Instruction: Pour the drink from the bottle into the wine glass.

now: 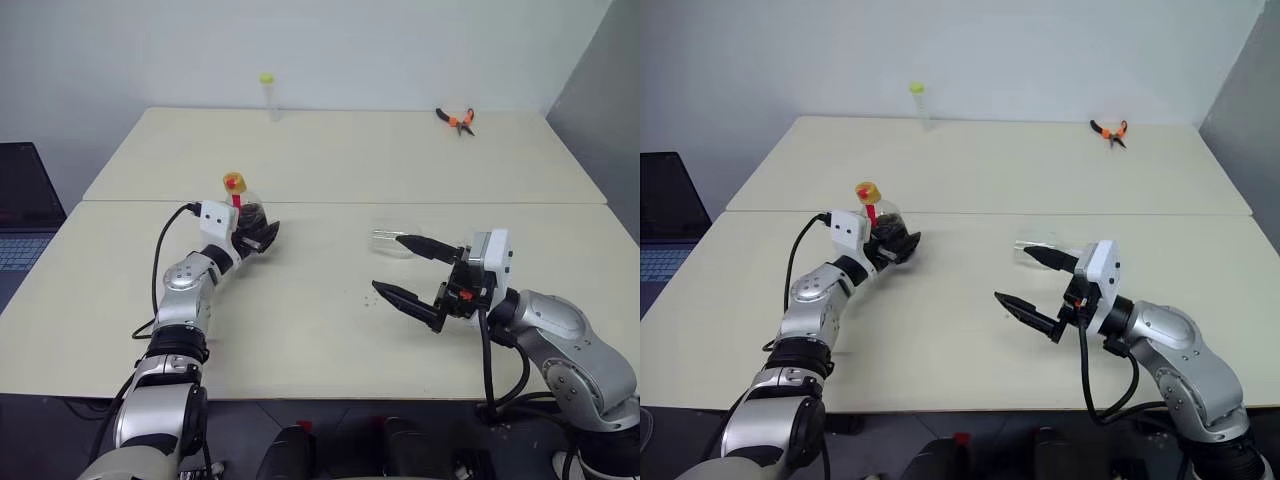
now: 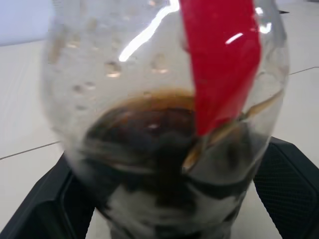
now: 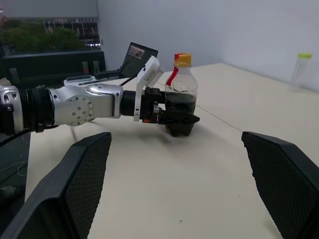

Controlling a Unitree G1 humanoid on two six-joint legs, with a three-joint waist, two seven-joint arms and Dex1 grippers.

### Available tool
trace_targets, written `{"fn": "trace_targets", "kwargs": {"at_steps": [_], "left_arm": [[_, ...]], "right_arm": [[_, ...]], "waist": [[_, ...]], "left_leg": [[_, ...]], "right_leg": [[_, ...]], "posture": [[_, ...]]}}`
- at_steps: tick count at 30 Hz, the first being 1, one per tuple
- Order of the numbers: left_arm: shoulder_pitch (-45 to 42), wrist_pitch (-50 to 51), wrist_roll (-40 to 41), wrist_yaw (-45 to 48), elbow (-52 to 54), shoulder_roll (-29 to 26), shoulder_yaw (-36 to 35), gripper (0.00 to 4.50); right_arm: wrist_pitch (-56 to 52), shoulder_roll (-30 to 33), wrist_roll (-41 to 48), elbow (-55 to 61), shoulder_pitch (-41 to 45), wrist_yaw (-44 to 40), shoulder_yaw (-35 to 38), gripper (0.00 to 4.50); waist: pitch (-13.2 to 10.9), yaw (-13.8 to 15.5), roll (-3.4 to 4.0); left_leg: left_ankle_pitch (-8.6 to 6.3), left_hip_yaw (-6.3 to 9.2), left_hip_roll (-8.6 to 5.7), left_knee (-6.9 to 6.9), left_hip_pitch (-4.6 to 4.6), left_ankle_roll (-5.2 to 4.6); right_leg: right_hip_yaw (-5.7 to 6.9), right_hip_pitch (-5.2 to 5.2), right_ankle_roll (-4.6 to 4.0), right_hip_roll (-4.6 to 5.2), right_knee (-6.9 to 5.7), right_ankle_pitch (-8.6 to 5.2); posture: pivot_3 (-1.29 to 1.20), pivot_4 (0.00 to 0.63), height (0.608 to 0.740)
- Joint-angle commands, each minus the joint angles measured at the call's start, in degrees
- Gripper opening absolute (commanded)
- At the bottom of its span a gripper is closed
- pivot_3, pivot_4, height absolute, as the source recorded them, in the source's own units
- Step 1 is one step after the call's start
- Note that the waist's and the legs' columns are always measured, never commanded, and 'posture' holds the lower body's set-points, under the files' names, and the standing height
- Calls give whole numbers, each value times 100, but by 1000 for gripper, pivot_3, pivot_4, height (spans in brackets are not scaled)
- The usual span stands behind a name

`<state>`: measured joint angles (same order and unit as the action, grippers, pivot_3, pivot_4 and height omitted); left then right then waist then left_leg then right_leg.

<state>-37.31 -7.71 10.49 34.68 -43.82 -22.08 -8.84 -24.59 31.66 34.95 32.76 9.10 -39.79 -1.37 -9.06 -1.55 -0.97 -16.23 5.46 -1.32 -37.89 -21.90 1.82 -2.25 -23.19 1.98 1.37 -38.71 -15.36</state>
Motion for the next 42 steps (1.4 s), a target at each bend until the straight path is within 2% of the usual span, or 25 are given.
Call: {"fn": "trace_targets", "kwargs": {"at_steps": [1, 5, 7, 9, 12, 17, 20, 24, 28, 33, 42], "left_arm": [[-199, -106, 117, 144, -55, 48, -61, 3549], [-205, -7, 201, 268, 25, 70, -87, 2463], [-148, 87, 270, 359, 207, 82, -89, 2118], [-28, 242, 328, 487, 547, 99, -36, 1958], [300, 575, 361, 733, 1467, 143, 234, 1943], [1151, 1535, 513, 1337, 3512, 176, 1120, 1939], [1438, 1817, 397, 1601, 4147, 104, 1607, 1901], [1393, 1941, 211, 1779, 4284, 60, 2035, 1874], [1287, 2250, 332, 1869, 4305, 133, 2148, 1842], [1210, 2093, 148, 1999, 4220, 90, 2310, 1831], [1086, 2034, 107, 2107, 4098, 145, 2346, 1817]], "right_arm": [[-1, -14, -22, 111, 71, 34, 42, 4500], [-4, -8, -36, 135, 61, 70, 71, 4500], [-2, -3, -45, 158, 43, 94, 89, 4500], [8, 5, -64, 201, 14, 130, 110, 4500], [89, 30, -160, 330, -33, 228, 168, 4500], [-168, 212, 8, 823, -141, 360, 336, 4500], [-551, 346, 131, 1047, -81, 519, 334, 4500], [-1329, 429, 381, 1197, 337, 960, 244, 4500], [-1808, 187, 541, 1103, 709, 1280, 34, 4500], [-2379, -58, 528, 835, 1132, 1713, -142, 4500], [-2718, -86, 378, 557, 1667, 1703, -267, 4500]], "waist": [[0, 0, 0], [0, 0, -1], [-1, 0, -1], [-1, -2, -2], [-2, -6, -2], [-2, 4, -2], [-2, 0, -2], [-3, -26, 0], [-3, -15, 0], [-3, -10, 0], [-3, -10, 0]], "left_leg": [[0, 1, 0, 0, 0, 0], [0, 0, -2, -2, -2, 0], [0, 1, -2, -2, -2, 0], [0, 1, -2, -2, -2, 0], [0, 1, -1, -2, -4, 0], [1, 3, -1, -4, -8, 2], [1, 4, 1, -2, -6, 1], [0, 2, 3, -1, -1, 0], [0, 6, 4, 1, -1, 0], [0, 3, 0, -2, -4, 0], [0, 4, 0, -1, -5, 0]], "right_leg": [[1, 0, 0, 0, 0, 0], [-1, 0, 0, 1, 1, 0], [1, 0, 0, 1, 0, 0], [0, 0, 0, 1, 0, 0], [-1, -2, 0, 1, 1, 0], [-3, -3, 0, 4, 1, 0], [-4, -2, 0, 2, 0, 0], [-5, -2, 0, -3, -5, 0], [-1, -2, -4, -6, -5, -3], [-2, -2, -4, -1, -3, -3], [-1, -2, -4, -1, -2, -3]], "posture": [[0, 150, 740], [0, 150, 740], [0, 150, 740], [0, 150, 740], [0, 150, 740], [0, 150, 740], [0, 150, 740], [0, 150, 740], [0, 150, 740], [0, 150, 740], [0, 150, 740]]}}
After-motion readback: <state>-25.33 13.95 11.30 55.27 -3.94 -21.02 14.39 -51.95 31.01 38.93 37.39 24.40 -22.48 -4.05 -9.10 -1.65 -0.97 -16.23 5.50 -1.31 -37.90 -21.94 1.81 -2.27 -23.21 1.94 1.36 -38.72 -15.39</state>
